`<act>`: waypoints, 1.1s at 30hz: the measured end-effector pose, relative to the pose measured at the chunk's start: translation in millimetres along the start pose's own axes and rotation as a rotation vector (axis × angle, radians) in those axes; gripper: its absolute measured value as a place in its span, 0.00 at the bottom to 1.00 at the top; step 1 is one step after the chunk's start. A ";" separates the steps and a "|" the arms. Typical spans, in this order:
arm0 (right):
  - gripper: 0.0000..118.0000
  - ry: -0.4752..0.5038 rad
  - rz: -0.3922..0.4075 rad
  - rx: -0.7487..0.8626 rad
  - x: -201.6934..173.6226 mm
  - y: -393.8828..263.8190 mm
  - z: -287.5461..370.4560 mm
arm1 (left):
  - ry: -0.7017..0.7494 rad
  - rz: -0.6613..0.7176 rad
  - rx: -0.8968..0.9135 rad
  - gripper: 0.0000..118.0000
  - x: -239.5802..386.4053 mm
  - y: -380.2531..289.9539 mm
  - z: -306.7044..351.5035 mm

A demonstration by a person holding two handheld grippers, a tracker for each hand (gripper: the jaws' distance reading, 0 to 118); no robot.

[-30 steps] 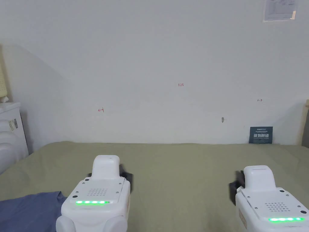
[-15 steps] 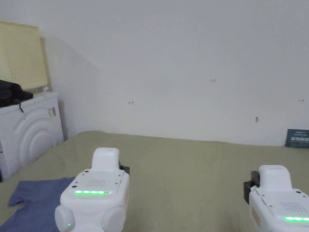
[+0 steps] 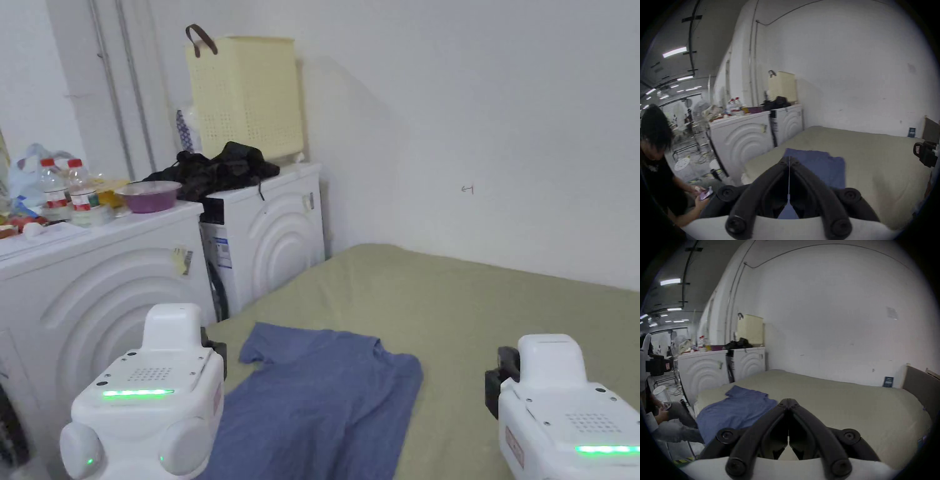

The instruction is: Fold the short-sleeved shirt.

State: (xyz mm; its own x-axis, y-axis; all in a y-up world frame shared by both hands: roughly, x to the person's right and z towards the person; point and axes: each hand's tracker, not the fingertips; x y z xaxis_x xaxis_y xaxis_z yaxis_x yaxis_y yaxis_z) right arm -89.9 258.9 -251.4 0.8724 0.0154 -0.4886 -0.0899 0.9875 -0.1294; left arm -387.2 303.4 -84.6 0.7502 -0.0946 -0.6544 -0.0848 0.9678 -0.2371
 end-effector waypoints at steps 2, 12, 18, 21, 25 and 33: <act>0.00 0.019 -0.003 -0.006 -8.9 -2.0 -9.1 | 0.016 0.007 -0.014 0.01 -12.8 -1.4 -5.0; 0.00 0.047 0.012 -0.048 -20.2 -9.3 -41.5 | 0.013 -0.005 -0.044 0.01 -10.6 -5.2 -49.5; 0.00 0.038 -0.001 -0.083 -17.2 -18.4 -61.4 | -0.090 -0.008 -0.139 0.00 27.7 -17.5 -114.8; 0.00 0.033 -0.007 -0.118 -12.6 -34.6 -71.3 | -0.171 -0.009 -0.255 0.01 58.5 -35.5 -168.1; 0.00 -0.005 0.037 -0.174 -6.3 -64.3 -90.5 | -0.297 0.013 -0.534 0.01 104.0 -64.6 -258.3; 0.00 -0.030 0.059 -0.258 10.6 -102.7 -105.0 | -0.455 -0.031 -0.760 1.00 166.6 -118.0 -325.4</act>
State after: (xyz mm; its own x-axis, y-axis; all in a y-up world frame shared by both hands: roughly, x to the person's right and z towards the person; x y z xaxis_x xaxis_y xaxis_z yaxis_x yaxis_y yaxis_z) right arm -121.9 141.2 -333.9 0.8757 0.0804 -0.4761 -0.2573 0.9120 -0.3194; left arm -465.6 97.4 -399.3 0.9338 0.1405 -0.3290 -0.3513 0.5345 -0.7687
